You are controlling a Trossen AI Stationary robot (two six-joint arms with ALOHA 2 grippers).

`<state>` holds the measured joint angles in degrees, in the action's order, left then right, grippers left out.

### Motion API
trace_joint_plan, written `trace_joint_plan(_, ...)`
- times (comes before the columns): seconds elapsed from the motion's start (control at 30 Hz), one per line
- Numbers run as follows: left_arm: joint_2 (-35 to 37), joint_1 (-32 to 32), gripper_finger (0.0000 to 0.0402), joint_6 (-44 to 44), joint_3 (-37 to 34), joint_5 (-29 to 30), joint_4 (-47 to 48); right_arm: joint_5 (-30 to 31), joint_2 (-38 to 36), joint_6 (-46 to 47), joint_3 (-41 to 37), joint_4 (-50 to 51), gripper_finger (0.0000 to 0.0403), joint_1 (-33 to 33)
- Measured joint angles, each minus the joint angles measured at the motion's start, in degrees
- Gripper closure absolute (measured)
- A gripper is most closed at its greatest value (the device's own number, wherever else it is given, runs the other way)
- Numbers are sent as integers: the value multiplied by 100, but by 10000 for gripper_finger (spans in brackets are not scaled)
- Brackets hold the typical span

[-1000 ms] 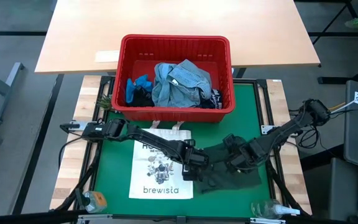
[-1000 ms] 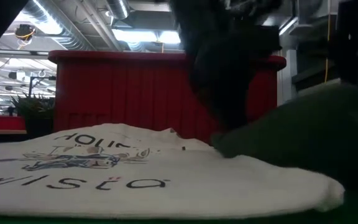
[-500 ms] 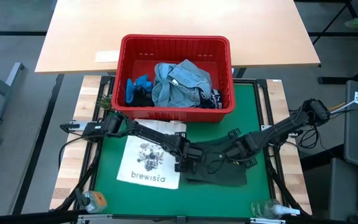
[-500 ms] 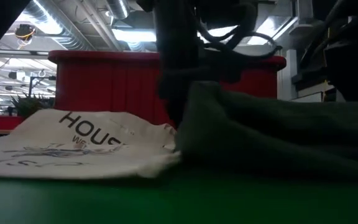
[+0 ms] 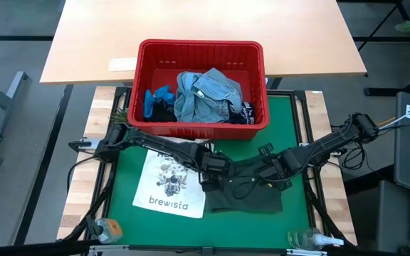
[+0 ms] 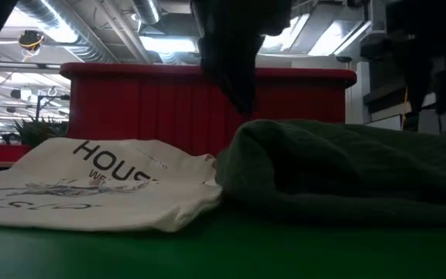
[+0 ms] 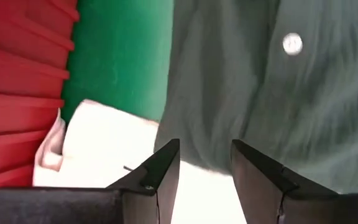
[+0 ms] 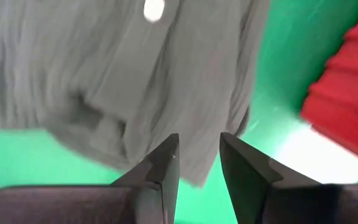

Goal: Fold Laundry from Bin
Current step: Fold the green t-shirt

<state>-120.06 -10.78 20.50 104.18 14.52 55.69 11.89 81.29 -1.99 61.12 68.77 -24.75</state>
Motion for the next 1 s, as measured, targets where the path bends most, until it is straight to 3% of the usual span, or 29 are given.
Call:
trace_joint_plan(0.3, -357, 56, 265, 55, 2, 30, -483, 7, 38, 0, -479, -1339, 288, 0)
trace_joint_plan(0.63, -983, 301, 265, 87, -2, 478, -493, -712, 38, 408, -1566, -1908, 288, 0)
trace_joint_plan(0.83, -1009, 612, 265, 649, -27, 436, -172, -1161, 37, 675, -2010, -1955, 288, 0)
trace_joint_plan(1.0, -1011, 719, 265, 788, 17, 121, 73, -1195, 33, 652, -1991, -1923, 288, 2)
